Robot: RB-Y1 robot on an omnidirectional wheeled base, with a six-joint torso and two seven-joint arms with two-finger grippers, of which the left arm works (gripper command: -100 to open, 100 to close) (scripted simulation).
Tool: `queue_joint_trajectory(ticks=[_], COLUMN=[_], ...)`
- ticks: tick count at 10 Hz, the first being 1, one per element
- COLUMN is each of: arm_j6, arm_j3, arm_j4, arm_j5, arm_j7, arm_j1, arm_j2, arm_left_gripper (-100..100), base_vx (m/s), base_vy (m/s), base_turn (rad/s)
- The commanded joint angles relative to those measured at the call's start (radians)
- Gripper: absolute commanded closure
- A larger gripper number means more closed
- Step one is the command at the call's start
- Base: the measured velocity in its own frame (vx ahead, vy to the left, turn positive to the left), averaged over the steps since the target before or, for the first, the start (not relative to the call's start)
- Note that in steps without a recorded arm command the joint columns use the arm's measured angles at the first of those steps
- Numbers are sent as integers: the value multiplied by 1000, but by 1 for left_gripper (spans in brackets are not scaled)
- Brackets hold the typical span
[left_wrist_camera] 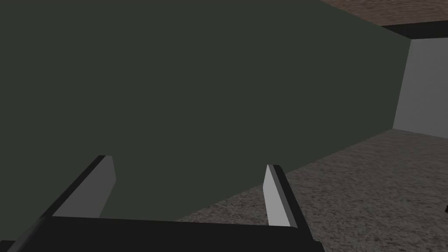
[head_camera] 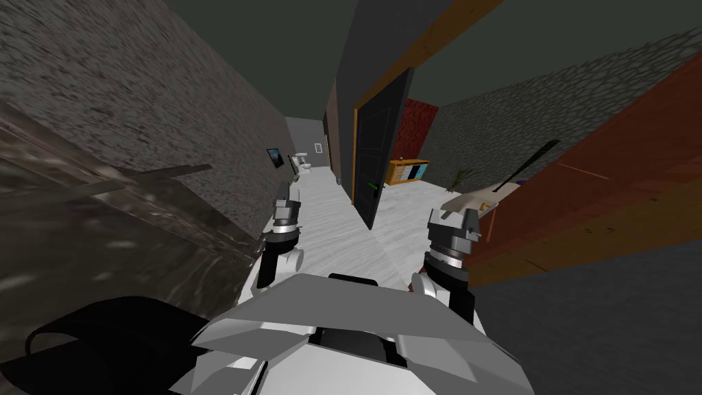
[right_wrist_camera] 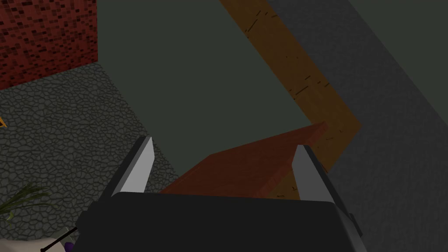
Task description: Push the door open
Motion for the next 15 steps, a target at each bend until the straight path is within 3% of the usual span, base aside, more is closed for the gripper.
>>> queue_joint_trajectory(ticks=[1, 8, 15], arm_j6=[2, 12, 25], arm_j3=[-17, -90, -182], arm_j4=[30, 156, 315], arm_j5=[5, 25, 51], arm_j7=[10, 52, 104], arm_j1=[-17, -89, -180], arm_j2=[13, 56, 99], arm_left_gripper=[-100, -100, -100], base_vx=[159, 123, 131], base_vy=[11, 27, 41], base_turn=[-47, -73, -83])
